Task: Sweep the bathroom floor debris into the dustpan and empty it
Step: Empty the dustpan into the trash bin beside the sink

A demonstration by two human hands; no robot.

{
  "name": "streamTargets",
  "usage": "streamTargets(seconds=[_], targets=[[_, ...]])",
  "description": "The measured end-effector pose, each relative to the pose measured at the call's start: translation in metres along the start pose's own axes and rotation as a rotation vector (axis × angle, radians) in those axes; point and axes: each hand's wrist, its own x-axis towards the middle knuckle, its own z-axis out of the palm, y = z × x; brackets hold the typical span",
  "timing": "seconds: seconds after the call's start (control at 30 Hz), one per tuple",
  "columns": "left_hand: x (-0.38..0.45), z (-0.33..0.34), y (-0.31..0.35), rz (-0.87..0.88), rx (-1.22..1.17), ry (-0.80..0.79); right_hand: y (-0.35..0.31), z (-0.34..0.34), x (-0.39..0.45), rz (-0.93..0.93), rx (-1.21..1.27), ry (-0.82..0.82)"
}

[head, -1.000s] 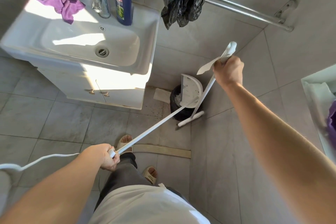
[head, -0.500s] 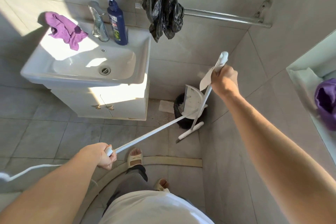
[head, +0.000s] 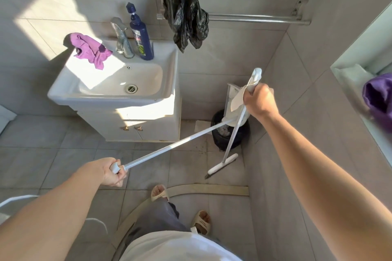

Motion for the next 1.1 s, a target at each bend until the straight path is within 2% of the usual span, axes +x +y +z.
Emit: streamTargets(seconds=[0.1, 0.33, 0.43, 0.63, 0.73, 0.87, 1.1], targets=[[-0.007, -0.003, 0.006, 0.044, -0.042, 0.005, -0.004, -0.001, -0.007, -0.031, -0.020, -0.036], [-0.017, -0.034, 0.036, 0.093, 0.014, 0.024, -0.025, 0.005, -0.011, 0.053, 0.007, -0.069], [-0.022, -0.061, 0.052, 0.114, 0.100, 0.009, -0.044, 0.022, -0.015, 0.117, -0.002, -0.100], [-0.031, -0.106, 0.081, 0.217, 0.088, -0.050, -0.082, 0.069, -0.028, 0.173, -0.096, -0.229], [-0.034, -0.124, 0.104, 0.351, 0.142, -0.075, -0.094, 0.086, -0.036, 0.195, -0.114, -0.274], [-0.045, -0.141, 0.138, 0.572, 0.282, -0.035, -0.104, 0.101, -0.044, 0.214, -0.129, -0.288], [-0.077, -0.150, 0.163, 0.962, 0.660, 0.200, -0.126, 0.126, -0.054, 0.189, -0.135, -0.282]])
